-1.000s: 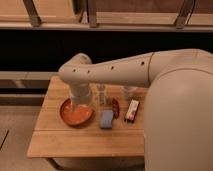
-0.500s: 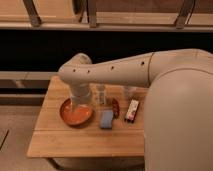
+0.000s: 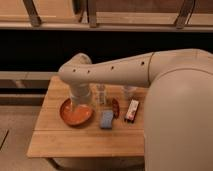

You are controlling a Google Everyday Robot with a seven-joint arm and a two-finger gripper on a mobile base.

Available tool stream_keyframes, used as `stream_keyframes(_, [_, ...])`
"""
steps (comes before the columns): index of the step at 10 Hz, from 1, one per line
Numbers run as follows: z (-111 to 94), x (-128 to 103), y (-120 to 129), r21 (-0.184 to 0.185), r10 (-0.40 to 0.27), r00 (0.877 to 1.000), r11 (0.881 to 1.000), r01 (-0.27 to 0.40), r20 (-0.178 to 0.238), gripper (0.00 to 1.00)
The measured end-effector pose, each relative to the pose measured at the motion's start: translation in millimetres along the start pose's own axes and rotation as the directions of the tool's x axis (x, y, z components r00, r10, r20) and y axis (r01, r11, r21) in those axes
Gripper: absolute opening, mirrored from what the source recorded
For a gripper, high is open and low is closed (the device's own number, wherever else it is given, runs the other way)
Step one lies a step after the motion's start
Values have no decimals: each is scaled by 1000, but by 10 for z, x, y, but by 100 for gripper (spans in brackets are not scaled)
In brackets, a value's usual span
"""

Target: Knock the bottle over

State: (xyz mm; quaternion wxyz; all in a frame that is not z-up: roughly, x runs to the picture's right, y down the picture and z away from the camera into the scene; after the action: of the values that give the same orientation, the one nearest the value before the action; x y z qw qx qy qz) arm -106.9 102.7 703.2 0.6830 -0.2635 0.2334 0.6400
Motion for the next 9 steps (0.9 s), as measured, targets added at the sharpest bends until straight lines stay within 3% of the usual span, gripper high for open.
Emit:
stream_keyframes(6, [-2, 0, 0, 0, 0, 1000, 1000, 0, 0, 64])
stream_keyframes(9, [-3, 0, 1, 0, 0, 1000, 1000, 0, 1, 39])
